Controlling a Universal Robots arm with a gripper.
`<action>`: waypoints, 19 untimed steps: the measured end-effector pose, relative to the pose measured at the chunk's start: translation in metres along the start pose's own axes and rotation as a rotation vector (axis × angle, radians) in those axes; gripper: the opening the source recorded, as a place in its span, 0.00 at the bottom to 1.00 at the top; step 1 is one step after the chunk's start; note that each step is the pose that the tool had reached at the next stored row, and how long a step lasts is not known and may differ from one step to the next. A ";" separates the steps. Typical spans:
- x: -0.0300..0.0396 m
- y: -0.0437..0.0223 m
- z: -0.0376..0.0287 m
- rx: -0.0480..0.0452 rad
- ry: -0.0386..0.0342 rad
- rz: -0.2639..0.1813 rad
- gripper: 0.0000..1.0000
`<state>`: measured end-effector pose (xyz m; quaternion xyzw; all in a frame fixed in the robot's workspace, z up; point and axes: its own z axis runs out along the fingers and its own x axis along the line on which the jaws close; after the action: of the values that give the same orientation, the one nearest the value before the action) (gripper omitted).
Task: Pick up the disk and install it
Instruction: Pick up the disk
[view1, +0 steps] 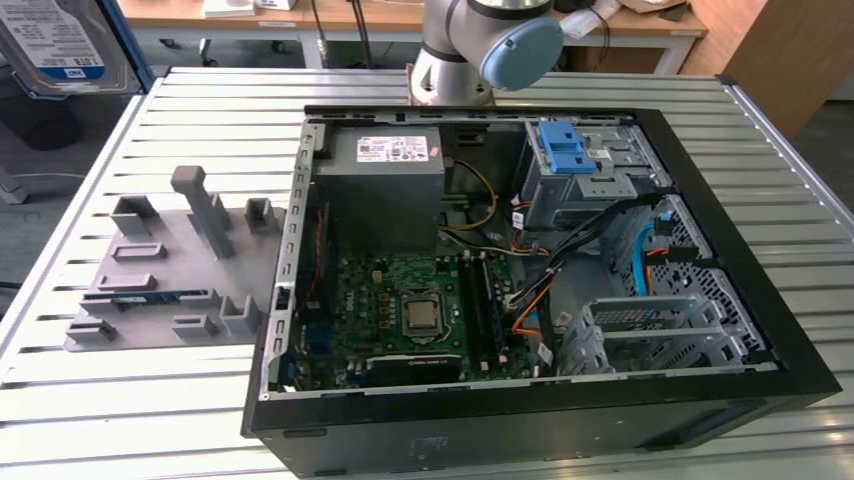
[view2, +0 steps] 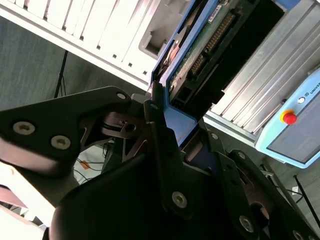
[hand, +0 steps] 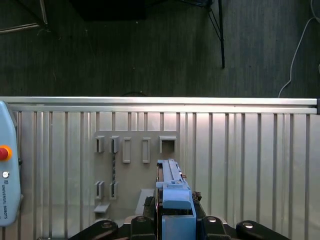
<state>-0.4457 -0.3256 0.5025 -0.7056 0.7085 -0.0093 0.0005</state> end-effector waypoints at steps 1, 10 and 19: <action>0.0000 0.0000 0.0000 0.0001 0.0000 0.000 0.36; 0.0065 -0.0050 -0.0001 -0.0001 0.0000 0.000 0.36; 0.0222 -0.0155 0.0003 -0.0002 0.0001 0.000 0.36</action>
<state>-0.4303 -0.3479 0.5027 -0.7056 0.7086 -0.0092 0.0004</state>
